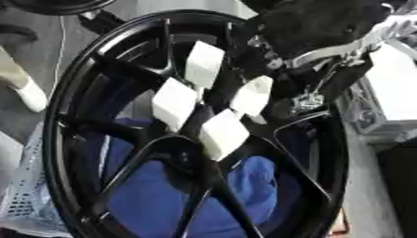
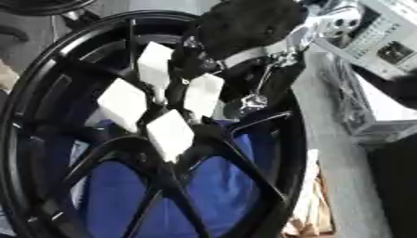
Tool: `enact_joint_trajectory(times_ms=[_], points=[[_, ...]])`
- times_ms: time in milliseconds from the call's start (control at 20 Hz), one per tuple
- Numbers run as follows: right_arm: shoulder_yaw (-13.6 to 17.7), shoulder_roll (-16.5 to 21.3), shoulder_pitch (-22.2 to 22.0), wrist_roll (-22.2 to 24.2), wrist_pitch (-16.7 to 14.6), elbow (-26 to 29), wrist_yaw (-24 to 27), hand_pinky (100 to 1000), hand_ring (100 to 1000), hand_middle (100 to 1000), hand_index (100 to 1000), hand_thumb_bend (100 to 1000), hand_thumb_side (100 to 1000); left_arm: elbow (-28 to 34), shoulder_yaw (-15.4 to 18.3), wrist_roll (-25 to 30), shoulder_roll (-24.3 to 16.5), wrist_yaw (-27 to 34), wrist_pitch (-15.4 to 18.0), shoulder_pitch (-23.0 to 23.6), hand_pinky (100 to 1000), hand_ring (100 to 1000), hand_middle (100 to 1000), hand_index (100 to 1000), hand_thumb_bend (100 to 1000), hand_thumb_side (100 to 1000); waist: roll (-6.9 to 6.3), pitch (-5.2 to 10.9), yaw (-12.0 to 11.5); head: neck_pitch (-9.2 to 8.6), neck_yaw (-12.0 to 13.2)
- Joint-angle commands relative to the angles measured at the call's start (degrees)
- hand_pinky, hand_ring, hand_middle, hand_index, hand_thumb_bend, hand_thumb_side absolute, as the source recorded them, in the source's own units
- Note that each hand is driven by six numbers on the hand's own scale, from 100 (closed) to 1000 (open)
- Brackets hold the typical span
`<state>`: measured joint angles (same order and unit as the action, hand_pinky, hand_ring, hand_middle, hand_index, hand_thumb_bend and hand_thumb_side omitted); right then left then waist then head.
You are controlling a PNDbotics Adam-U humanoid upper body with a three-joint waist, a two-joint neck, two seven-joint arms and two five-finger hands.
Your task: Pull the pin out of the wheel hub.
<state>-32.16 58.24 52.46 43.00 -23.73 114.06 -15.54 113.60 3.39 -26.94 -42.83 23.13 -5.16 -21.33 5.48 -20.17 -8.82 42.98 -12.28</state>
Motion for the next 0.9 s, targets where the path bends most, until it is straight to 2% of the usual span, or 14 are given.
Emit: enact_joint_trajectory(times_ms=[50,900], points=[[0.4,0.6,0.9,0.6,0.1,0.5,-0.7,850,833,754,832,362,100,1.0,0.5,0.0,-0.9,0.1,0.1,-0.3,760,698,757,746,256,860,-0.41,0.71,-0.1,-0.42,-0.2],[1.2,0.8,-0.6,0.0,1.6,0.5,-5.6,852,832,755,829,391,100,1.0,0.6,0.0,-0.7,0.2,0.1,-0.1,763,697,752,741,250,869,-0.54,-0.06,-0.3,-1.2,-0.6]])
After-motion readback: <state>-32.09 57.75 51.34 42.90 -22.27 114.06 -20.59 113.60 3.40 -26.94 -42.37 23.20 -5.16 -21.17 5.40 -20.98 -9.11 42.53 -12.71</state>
